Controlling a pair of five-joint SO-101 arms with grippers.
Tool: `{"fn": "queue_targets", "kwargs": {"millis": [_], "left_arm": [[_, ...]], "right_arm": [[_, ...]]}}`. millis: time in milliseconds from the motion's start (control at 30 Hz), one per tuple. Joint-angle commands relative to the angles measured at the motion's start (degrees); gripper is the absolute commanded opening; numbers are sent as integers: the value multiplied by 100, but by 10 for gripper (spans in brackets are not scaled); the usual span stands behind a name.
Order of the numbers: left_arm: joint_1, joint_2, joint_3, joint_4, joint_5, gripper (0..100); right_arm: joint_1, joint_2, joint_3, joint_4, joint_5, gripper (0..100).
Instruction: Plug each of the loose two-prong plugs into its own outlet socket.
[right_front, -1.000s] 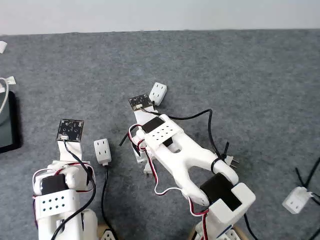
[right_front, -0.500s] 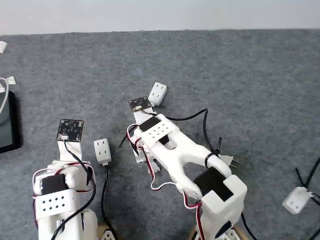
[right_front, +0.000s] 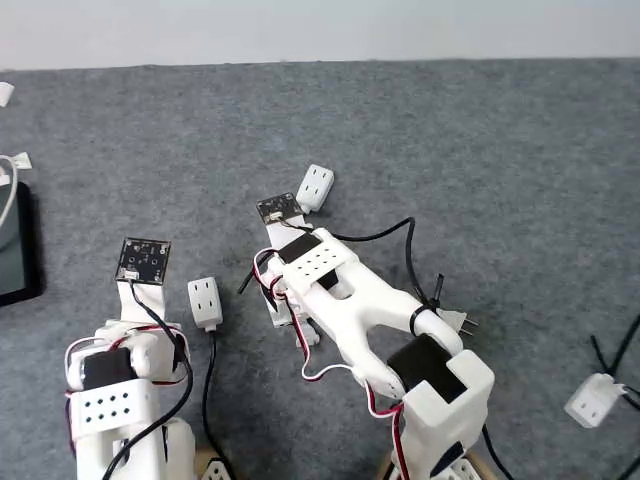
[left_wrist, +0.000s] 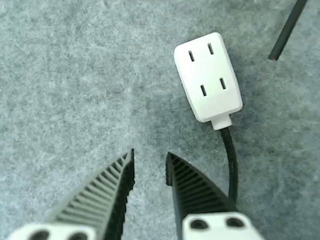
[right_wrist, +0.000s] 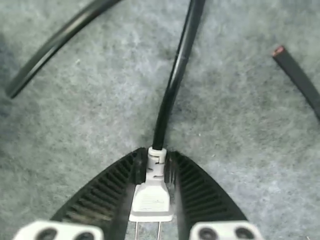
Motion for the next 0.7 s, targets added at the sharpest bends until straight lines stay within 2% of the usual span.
{"fn": "queue_targets", "kwargs": {"millis": [0,133,200,300,400,667], "left_arm": [[-26,-88,-189,-149,-70,30],[-26,-79,-189,-149,-70,30],[-26,-70,-189,-149,-70,30],[-26,-70,-189,-149,-70,30],[-9,-70,-189,-149,-70,30],[9,-62,-189,-132,-62,30]], "right_arm": [[22,22,-246,-13,79,90],[22,110,-308,4,88,90],[31,330,-598,312,88,81],[57,840,-1178,769,79,1],[57,1191,-1609,1174,62,6],[57,488,-1319,1218,70,8]]}}
